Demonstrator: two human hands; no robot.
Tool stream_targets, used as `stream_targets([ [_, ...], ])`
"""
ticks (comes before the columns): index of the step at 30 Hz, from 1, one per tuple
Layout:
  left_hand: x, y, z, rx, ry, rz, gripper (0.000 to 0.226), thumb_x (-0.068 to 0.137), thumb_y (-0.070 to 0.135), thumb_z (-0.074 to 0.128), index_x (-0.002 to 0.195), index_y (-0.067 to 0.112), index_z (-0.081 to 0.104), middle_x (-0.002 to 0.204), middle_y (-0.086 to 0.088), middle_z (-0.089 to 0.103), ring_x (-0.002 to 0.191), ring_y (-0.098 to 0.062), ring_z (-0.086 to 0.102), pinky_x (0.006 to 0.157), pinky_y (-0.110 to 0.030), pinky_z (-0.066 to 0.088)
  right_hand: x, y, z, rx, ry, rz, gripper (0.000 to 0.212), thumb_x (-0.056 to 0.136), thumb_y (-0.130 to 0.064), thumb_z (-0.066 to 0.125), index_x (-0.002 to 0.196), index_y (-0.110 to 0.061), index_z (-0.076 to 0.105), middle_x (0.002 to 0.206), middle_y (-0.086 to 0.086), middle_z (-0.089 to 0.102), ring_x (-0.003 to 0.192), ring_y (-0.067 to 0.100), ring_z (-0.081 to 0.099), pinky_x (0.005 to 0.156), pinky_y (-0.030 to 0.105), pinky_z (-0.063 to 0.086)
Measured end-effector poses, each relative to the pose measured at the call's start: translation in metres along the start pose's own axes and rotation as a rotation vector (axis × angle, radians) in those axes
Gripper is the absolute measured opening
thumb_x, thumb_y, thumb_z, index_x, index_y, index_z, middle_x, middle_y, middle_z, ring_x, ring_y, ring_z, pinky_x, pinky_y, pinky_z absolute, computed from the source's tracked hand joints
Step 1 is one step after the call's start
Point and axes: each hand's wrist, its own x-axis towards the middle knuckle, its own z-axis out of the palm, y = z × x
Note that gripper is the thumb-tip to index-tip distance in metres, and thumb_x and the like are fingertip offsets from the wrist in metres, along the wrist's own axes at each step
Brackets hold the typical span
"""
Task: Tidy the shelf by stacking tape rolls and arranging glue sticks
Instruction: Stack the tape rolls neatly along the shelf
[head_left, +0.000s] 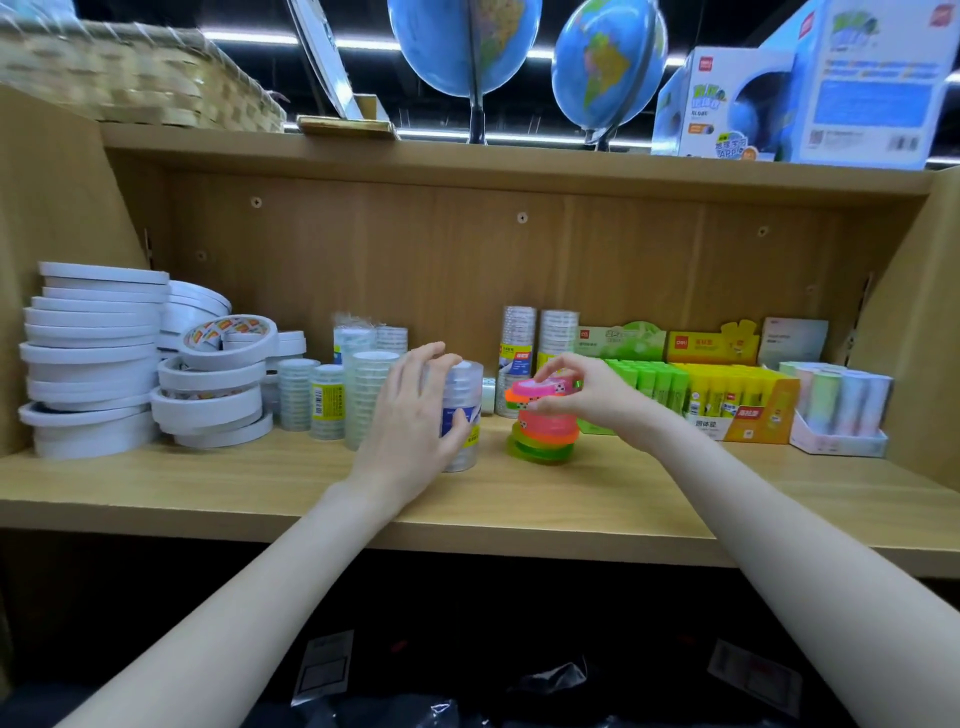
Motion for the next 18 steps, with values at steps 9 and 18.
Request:
stream_targets([
  [9,-0.003,0.030,0.005,-0.028,0.027,0.197,0.042,0.079,0.015,0.036,0.117,0.004,0.051,0.128,-0.016,0.050,0.118,-0.022,0.040,0.104,-0.034,0.029,-0.012,0.009,-0.015,0.020,-0.157,0.064,0.041,0.078,-0.023,0.073,0.111,-0.018,0.050,0.108,-0.001,0.054,0.099,0.020,0.058,0.089,0.040,0.050],
  [18,-0.007,0.035,0.007,-0.127,-0.071,0.134,0.048,0.078,-0.003,0.058,0.125,-0.001,0.048,0.133,-0.014,0.045,0.109,-0.025,0.056,0.099,-0.018,0.024,0.001,0.012,0.008,0.200,0.038,-0.001,0.034,0.074,-0.025,0.076,0.089,-0.020,0.046,0.098,0.008,0.058,0.080,0.018,0.053,0.066,0.029,0.044],
])
